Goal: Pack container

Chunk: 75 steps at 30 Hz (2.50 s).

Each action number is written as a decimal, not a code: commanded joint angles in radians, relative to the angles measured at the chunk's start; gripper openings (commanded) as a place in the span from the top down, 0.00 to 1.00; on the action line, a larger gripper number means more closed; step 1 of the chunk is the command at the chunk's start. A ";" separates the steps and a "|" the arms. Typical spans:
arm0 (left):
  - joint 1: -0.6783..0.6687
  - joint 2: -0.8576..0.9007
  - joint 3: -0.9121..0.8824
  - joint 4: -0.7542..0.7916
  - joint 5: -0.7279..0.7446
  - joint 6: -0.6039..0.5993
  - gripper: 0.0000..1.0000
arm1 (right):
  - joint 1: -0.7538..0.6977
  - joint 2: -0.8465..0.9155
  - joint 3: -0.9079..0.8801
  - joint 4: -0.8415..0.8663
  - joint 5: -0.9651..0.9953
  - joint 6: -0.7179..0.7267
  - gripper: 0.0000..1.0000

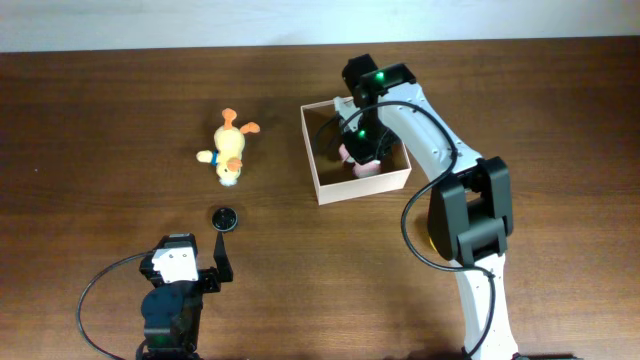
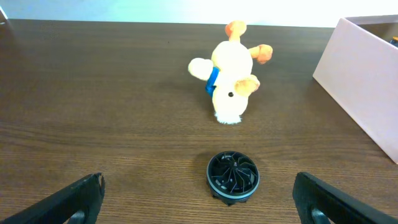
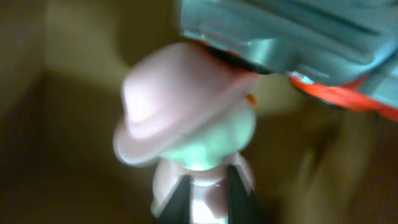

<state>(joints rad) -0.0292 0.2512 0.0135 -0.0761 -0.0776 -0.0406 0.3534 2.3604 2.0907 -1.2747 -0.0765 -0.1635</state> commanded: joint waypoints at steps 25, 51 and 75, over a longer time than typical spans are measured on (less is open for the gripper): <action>0.006 -0.005 -0.005 0.000 0.011 0.019 0.01 | -0.008 0.001 0.209 -0.180 0.007 -0.005 0.29; 0.006 -0.005 -0.005 0.000 0.011 0.019 0.01 | -0.007 0.003 -0.026 -0.027 -0.026 -0.005 0.61; 0.006 -0.005 -0.005 0.000 0.011 0.019 0.01 | -0.007 0.002 0.186 -0.114 -0.024 0.007 0.96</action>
<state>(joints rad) -0.0292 0.2512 0.0135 -0.0761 -0.0776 -0.0406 0.3447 2.3615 2.2135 -1.3811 -0.0921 -0.1635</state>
